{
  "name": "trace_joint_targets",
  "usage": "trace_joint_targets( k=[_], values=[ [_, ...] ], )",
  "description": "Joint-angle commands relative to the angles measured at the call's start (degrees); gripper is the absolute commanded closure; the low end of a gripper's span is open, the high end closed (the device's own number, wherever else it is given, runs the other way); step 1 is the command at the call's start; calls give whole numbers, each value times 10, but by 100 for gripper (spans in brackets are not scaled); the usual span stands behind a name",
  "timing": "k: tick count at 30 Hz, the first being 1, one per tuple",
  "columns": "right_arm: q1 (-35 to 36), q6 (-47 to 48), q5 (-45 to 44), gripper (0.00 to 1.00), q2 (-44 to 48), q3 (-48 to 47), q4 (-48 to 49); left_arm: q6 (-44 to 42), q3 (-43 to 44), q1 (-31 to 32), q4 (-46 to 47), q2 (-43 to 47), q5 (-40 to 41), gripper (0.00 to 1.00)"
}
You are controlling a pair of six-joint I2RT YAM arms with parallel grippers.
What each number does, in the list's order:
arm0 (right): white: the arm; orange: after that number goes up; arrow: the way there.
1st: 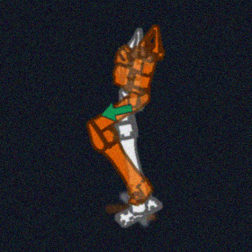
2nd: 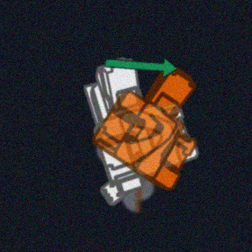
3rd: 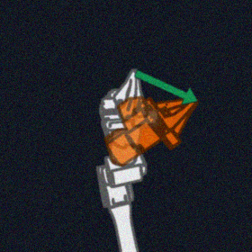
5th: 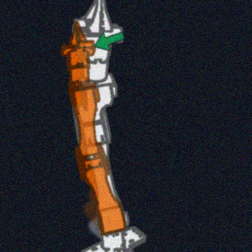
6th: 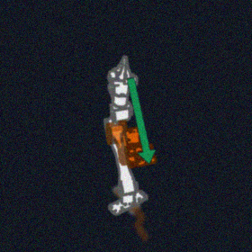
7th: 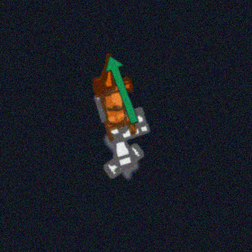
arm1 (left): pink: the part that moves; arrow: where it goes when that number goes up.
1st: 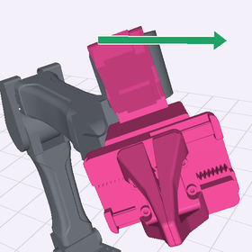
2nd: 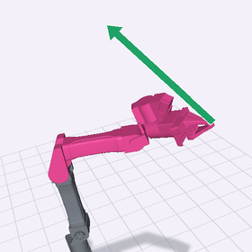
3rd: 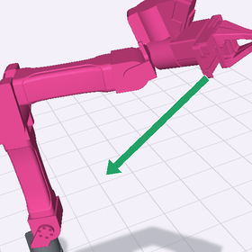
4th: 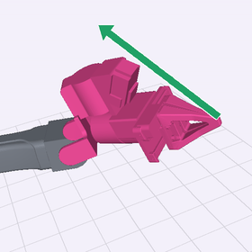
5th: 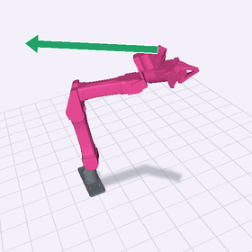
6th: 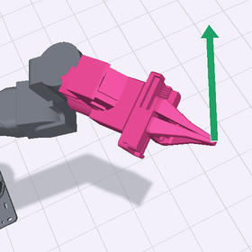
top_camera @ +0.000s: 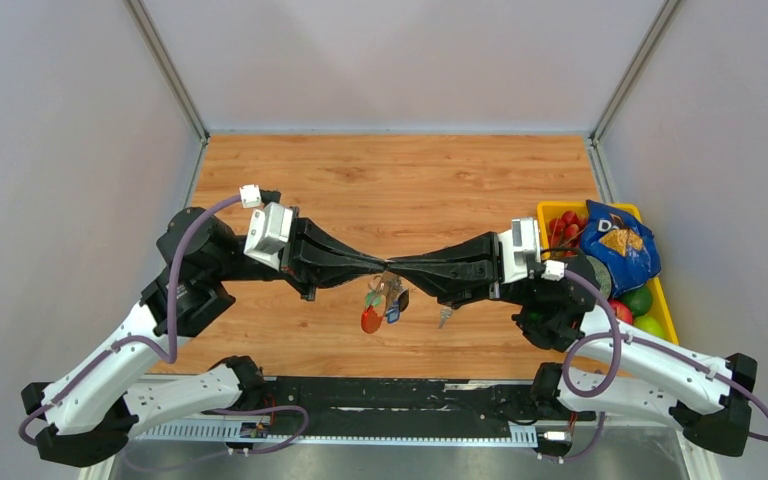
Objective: Put the keys on the keyring
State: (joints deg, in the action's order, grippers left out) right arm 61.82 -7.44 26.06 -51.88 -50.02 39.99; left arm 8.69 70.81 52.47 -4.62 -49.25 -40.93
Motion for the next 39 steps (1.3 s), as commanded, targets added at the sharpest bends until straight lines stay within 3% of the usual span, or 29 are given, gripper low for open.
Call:
trace_joint_targets(
  k=[1, 4, 21, 32, 39],
  values=[
    [0, 13, -12, 100, 10, -31, -51, -3, 15, 4, -7, 2, 9, 100],
    [0, 26, -16, 99, 14, -49, -123, -11, 27, 4, -32, -1, 32, 100],
    [-1, 113, -80, 59, 66, -113, -378, -57, 77, 4, -178, -2, 80, 100],
    [-1, 156, -85, 52, -23, -272, -622, -124, 158, 4, -361, -41, 97, 100],
    [-1, 181, -42, 56, -85, -347, -719, -140, 186, 4, -424, -65, 113, 100]
  ],
)
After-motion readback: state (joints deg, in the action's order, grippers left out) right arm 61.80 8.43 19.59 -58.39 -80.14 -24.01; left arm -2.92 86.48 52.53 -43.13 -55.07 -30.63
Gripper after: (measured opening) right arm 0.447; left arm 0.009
